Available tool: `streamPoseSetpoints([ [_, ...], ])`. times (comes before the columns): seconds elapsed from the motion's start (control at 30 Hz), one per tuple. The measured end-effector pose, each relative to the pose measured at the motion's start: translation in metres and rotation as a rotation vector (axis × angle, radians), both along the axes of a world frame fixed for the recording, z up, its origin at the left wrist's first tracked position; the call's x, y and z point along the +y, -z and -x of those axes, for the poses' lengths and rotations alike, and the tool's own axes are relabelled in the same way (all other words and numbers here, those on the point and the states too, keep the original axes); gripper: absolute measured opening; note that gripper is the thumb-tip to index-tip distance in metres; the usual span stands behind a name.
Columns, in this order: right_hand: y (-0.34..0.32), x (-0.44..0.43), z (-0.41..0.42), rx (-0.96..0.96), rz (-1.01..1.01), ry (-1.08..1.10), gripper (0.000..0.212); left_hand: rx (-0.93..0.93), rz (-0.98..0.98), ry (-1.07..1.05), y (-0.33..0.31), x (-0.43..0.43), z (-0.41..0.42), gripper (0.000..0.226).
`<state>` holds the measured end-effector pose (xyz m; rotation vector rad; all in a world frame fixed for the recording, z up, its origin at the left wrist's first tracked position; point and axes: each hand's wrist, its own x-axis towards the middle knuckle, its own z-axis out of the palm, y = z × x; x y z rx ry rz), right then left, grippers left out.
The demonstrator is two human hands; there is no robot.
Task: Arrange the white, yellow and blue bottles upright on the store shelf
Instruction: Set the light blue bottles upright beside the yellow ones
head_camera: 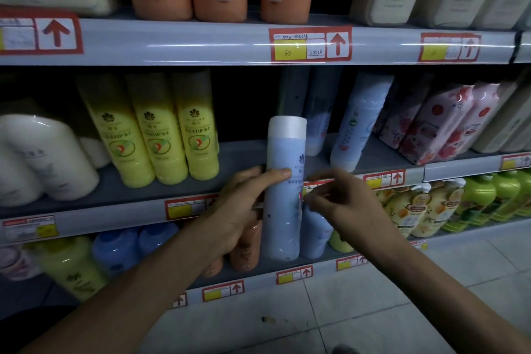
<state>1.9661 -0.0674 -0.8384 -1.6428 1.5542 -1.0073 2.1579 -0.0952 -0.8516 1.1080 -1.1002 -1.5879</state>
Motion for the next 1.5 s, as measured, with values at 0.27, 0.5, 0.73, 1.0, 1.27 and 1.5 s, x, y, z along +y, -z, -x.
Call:
streamPoseSetpoints([
  [0.27, -0.003, 0.007, -0.026, -0.121, -0.184, -0.114, 0.042, 0.317, -0.072, -0.074, -0.011, -0.005, 0.002, 0.05],
  [0.5, 0.002, -0.002, -0.039, -0.045, -0.084, -0.083, 0.048, 0.282, -0.012, -0.171, -0.016, -0.012, 0.008, 0.066],
  [0.73, 0.004, -0.014, -0.045, -0.173, 0.046, -0.105, 0.036, -0.011, 0.435, -0.216, -0.028, -0.012, 0.014, 0.046],
  [1.0, 0.013, -0.052, -0.052, -0.172, 0.241, 0.038, 0.05, -0.376, 0.601, -0.444, -0.017, -0.015, 0.013, 0.045],
  [1.27, 0.021, -0.087, -0.057, 0.046, 0.238, 0.062, 0.046, -0.441, 0.351, -0.479, 0.005, -0.035, 0.007, 0.039],
  [1.5, 0.025, -0.099, -0.064, 0.028, 0.202, 0.028, 0.06, -0.427, 0.224, -0.481, 0.015, -0.047, 0.005, 0.035],
])
